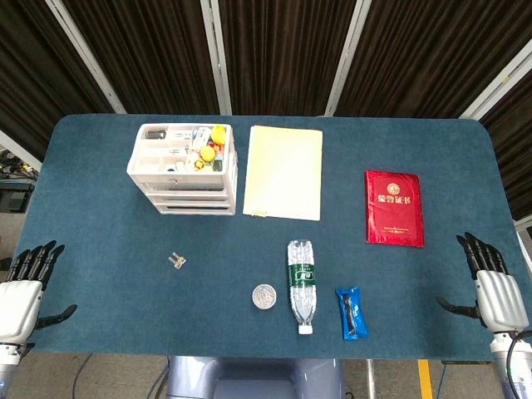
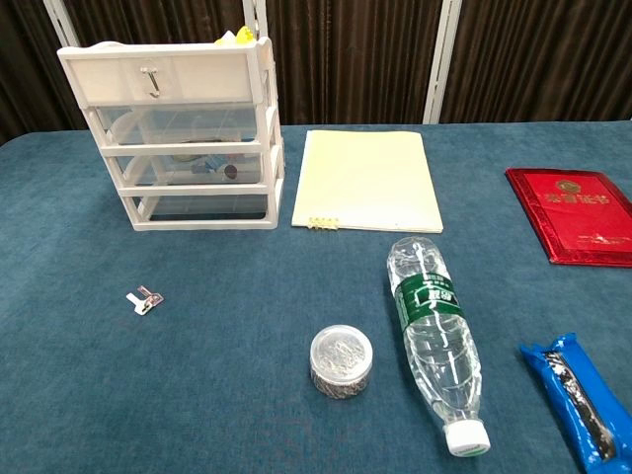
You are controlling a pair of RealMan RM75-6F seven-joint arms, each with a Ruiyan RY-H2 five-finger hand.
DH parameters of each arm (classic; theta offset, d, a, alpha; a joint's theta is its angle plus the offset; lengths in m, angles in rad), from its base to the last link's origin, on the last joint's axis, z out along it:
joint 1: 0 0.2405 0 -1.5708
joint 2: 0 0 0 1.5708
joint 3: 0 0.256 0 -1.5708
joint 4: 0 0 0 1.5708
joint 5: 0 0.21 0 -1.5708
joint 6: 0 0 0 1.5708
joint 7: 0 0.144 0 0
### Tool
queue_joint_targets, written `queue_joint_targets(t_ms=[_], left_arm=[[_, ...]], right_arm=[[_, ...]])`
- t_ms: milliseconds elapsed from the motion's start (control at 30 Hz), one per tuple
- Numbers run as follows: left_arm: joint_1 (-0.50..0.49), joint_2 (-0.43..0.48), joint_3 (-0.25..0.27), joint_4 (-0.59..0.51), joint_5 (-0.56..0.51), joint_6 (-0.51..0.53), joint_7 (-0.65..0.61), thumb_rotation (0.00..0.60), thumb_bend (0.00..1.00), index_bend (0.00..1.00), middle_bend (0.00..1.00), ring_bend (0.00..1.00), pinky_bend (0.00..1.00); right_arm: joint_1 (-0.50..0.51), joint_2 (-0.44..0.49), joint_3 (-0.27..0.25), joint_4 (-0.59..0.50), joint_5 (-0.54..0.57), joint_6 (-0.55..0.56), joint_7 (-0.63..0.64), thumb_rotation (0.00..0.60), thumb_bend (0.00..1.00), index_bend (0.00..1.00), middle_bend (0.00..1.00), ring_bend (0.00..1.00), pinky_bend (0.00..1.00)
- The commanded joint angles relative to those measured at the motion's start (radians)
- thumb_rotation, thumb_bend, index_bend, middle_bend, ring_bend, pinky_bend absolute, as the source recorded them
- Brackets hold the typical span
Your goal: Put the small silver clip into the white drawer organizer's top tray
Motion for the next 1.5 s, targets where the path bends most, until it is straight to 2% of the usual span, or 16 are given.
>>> queue_joint_targets(t_ms=[33,233,367,467,500,567,633,700,767,900,1000,1100,1300,1500], left_arm=[[0.001,-0.002,-0.002,0.0,0.001,-0.004,0.004,0.6,0.15,0.0,0.0,0.0,0.0],[0.002,-0.005,-0.007,-0.004,-0.007,-0.019,0.022,0.6,0.15,0.0,0.0,0.0,0.0],[-0.006,-0.007,-0.028,-0.02,-0.038,-0.033,0.047,0.6,0.15,0.0,0.0,0.0,0.02],[-0.019,-0.009,-0.053,-0.036,-0.072,-0.048,0.07,0.6,0.15,0.0,0.02,0.02,0.08],[-0.025,-0.01,-0.062,-0.042,-0.084,-0.054,0.081,0.6,0.16,0.0,0.06,0.07,0.13],[-0.039,-0.018,-0.081,-0.05,-0.098,-0.062,0.1,0.6,0.17,0.03,0.24,0.28,0.31],[-0.061,-0.032,-0.104,-0.058,-0.113,-0.077,0.132,0.6,0.18,0.13,0.62,0.64,0.54],[-0.093,-0.05,-0.126,-0.075,-0.143,-0.114,0.171,0.6,0.19,0.23,0.87,0.83,0.67],[-0.122,-0.07,-0.142,-0.096,-0.184,-0.154,0.202,0.6,0.22,0.31,0.98,0.92,0.77],[-0.188,-0.151,-0.175,-0.109,-0.275,-0.222,0.303,0.6,0.3,0.43,1.0,0.99,0.85],[-0.229,-0.215,-0.194,-0.115,-0.353,-0.255,0.375,0.6,0.35,0.46,1.0,1.0,0.87],[-0.273,-0.282,-0.218,-0.117,-0.451,-0.27,0.456,0.6,0.38,0.47,1.0,1.0,0.88],[-0.346,-0.385,-0.257,-0.103,-0.613,-0.256,0.58,0.6,0.38,0.47,1.0,1.0,0.88],[-0.395,-0.451,-0.271,-0.073,-0.689,-0.232,0.643,0.6,0.37,0.47,1.0,1.0,0.88]], right_arm=[[-0.001,0.001,0.0,-0.002,0.003,-0.001,0.004,0.6,0.0,0.01,0.0,0.0,0.0],[0.0,0.001,0.0,-0.004,0.005,-0.002,0.003,0.6,0.0,0.01,0.0,0.0,0.0],[0.0,0.0,0.0,-0.008,0.006,-0.002,-0.001,0.6,0.0,0.01,0.0,0.0,0.0],[0.0,0.0,0.001,-0.01,0.009,-0.004,0.0,0.6,0.0,0.01,0.0,0.0,0.0],[0.0,0.0,0.002,-0.011,0.011,-0.005,0.002,0.6,0.0,0.01,0.0,0.0,0.0],[0.0,0.001,0.002,-0.011,0.012,-0.005,0.004,0.6,0.0,0.01,0.0,0.0,0.0],[0.001,0.001,0.001,-0.011,0.011,-0.007,0.004,0.6,0.0,0.01,0.0,0.0,0.0],[0.001,0.001,0.001,-0.011,0.012,-0.008,0.005,0.6,0.0,0.01,0.0,0.0,0.0],[0.0,0.003,0.002,-0.011,0.014,-0.008,0.006,0.6,0.0,0.01,0.0,0.0,0.0],[-0.001,0.006,0.004,-0.013,0.019,-0.006,0.01,0.6,0.0,0.01,0.0,0.0,0.0],[-0.001,0.006,0.003,-0.015,0.02,-0.009,0.007,0.6,0.0,0.01,0.0,0.0,0.0],[0.0,0.006,0.004,-0.014,0.023,-0.01,0.009,0.6,0.0,0.01,0.0,0.0,0.0],[0.001,0.009,0.006,-0.014,0.024,-0.012,0.02,0.6,0.0,0.01,0.0,0.0,0.0],[0.001,0.01,0.007,-0.015,0.023,-0.014,0.029,0.6,0.0,0.01,0.0,0.0,0.0]])
